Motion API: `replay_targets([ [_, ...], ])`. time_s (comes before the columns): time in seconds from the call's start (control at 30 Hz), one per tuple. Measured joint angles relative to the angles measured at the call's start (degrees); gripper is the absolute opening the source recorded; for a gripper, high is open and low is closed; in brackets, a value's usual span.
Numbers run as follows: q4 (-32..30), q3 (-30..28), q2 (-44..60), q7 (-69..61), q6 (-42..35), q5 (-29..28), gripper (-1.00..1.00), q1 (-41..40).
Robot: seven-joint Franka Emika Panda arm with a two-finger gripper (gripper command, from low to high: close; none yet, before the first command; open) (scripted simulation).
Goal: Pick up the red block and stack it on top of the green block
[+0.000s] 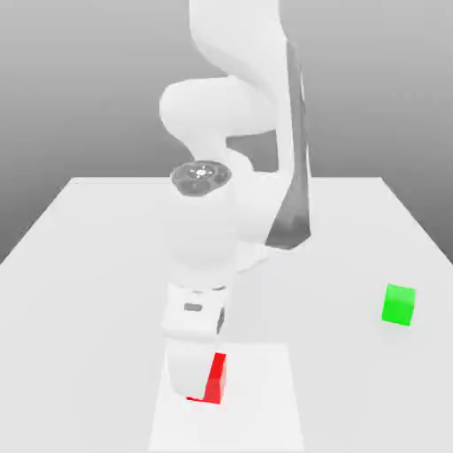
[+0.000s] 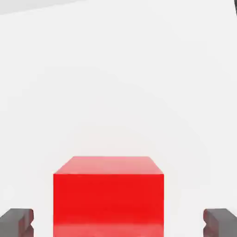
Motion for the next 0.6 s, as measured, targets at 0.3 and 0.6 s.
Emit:
replay_targets([
  [0.3,-0.41,-2.59,-2.44,2.07,-1.95,-2.87,-1.0,1.92],
  [0.6,-2.86,-5.57,-14.23,11.99,-10.92,-15.85,-1.0,10.44],
])
